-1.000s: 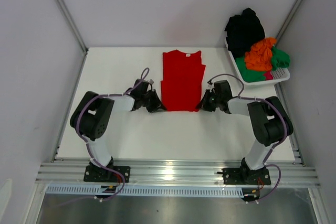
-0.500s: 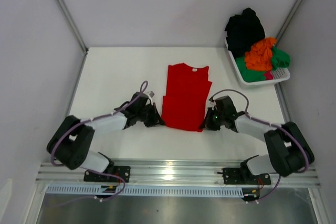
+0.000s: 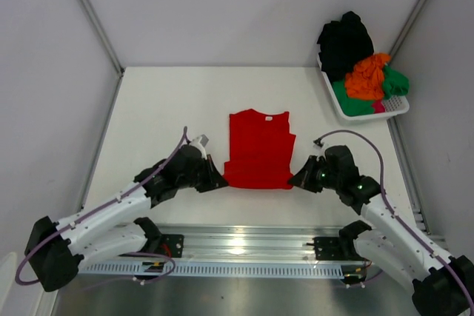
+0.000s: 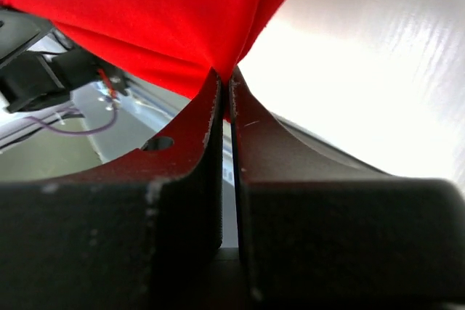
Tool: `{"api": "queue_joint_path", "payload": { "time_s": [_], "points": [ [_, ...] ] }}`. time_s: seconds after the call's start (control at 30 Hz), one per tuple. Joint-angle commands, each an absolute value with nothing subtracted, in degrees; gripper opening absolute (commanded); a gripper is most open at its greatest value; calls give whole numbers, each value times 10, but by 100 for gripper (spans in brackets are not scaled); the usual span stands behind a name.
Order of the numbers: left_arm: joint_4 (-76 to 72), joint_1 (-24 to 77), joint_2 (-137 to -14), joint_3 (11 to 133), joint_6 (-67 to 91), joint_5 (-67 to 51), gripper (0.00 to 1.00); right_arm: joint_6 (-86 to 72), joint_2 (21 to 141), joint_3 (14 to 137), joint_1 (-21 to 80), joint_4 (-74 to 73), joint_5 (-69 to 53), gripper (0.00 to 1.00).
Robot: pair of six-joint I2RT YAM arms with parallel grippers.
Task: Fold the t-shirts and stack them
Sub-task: Fold the tshirt
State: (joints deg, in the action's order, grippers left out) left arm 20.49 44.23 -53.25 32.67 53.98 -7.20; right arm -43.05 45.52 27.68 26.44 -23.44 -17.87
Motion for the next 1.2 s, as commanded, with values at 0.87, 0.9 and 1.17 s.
{"api": "queue_joint_path", "payload": {
  "time_s": [0.87, 0.9, 1.17],
  "points": [
    [268, 275, -910, 770, 449, -165, 1, -284, 903, 628, 131, -145, -171, 0],
    [266, 272, -930, 774, 450, -171, 1, -285, 913, 633, 127, -137, -174, 0],
    [251, 246, -1012, 838, 462, -199, 1, -265, 1003, 724, 110, -138, -194, 0]
  ]
}}
